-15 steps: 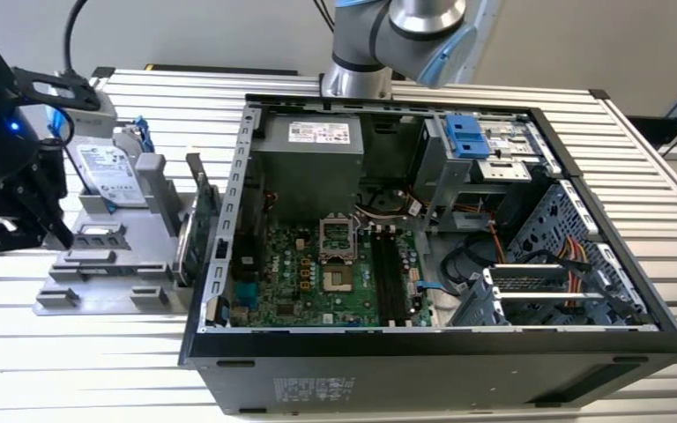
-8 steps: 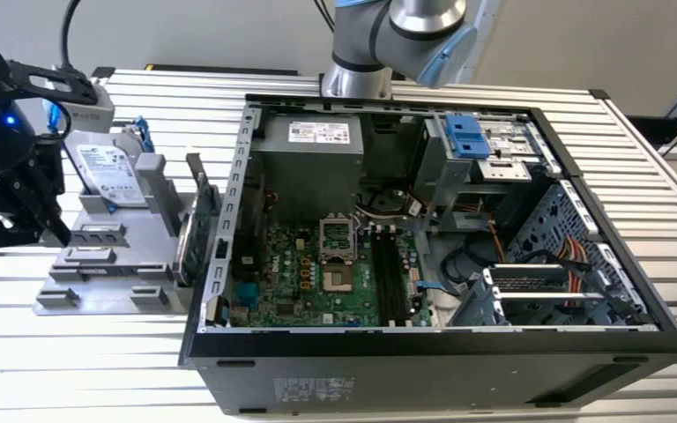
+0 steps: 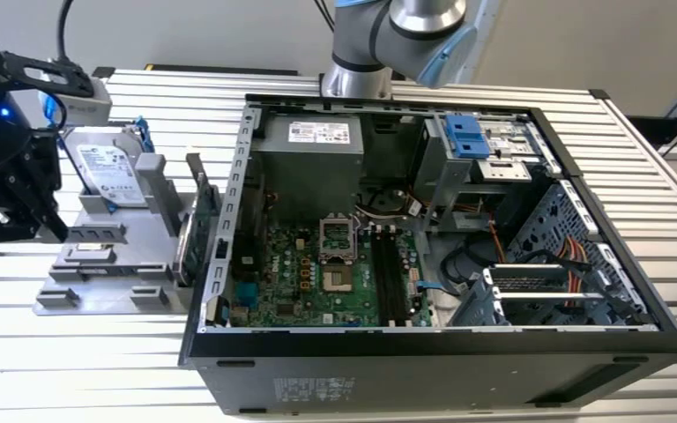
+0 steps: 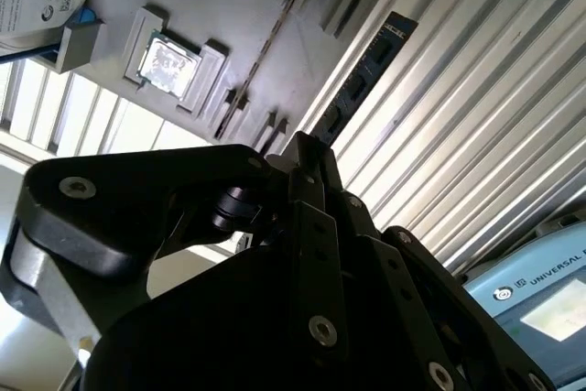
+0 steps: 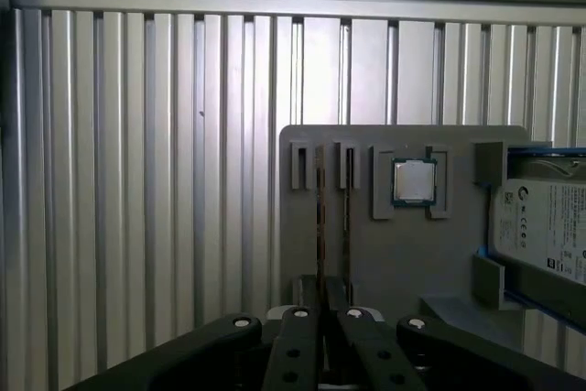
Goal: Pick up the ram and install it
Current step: 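Pick up the ram and move it above insertion slot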
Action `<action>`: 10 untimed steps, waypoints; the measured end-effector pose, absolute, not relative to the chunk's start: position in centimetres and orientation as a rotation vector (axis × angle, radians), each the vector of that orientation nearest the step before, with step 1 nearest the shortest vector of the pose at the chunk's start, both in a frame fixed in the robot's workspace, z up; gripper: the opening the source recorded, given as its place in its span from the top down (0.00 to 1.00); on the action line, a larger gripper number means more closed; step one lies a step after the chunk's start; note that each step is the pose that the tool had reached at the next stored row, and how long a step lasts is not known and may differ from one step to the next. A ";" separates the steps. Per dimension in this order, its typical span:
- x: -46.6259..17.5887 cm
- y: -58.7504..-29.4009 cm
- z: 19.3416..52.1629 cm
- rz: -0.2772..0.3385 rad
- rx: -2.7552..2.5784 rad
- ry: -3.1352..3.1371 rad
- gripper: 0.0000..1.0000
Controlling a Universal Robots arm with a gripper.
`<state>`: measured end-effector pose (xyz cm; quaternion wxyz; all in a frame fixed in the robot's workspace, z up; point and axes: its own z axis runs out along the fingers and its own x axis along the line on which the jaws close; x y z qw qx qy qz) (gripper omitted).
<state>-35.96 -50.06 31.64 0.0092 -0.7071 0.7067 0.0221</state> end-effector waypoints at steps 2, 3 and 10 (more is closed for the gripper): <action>-36.0 -50.1 31.8 0.069 -2.209 2.207 1.00; -36.0 -50.1 31.9 0.069 -2.209 2.207 1.00; -36.0 -50.1 32.6 0.069 -2.209 2.207 1.00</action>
